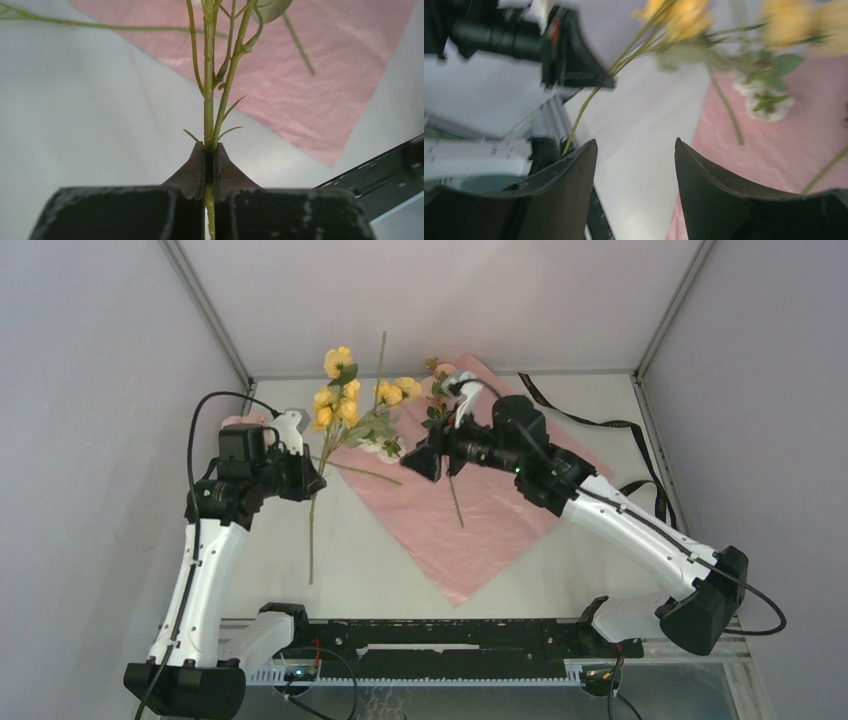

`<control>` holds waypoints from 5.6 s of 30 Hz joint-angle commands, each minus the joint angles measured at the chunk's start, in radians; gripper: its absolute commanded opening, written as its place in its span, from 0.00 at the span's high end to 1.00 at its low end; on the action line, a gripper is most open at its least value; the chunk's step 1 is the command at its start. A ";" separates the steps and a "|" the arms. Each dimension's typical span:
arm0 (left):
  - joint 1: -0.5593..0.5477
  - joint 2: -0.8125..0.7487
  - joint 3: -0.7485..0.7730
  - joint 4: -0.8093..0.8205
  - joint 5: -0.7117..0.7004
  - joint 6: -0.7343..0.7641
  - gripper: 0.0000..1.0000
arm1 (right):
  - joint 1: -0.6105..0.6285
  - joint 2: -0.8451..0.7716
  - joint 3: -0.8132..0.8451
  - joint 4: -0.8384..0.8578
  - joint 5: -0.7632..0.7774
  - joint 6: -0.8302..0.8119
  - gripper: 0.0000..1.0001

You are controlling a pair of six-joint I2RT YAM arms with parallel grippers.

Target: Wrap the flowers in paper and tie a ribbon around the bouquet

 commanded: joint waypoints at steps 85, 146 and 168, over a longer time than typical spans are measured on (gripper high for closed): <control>0.223 0.049 0.067 0.170 0.097 -0.001 1.00 | -0.383 0.543 0.222 -0.311 0.194 0.018 0.27; 0.345 1.256 0.795 0.146 -0.425 -0.514 0.03 | -0.428 0.398 -0.044 -0.257 0.161 0.024 0.47; 0.442 1.281 0.741 0.141 -0.249 -0.547 1.00 | -0.427 0.241 -0.045 -0.377 0.255 -0.014 0.46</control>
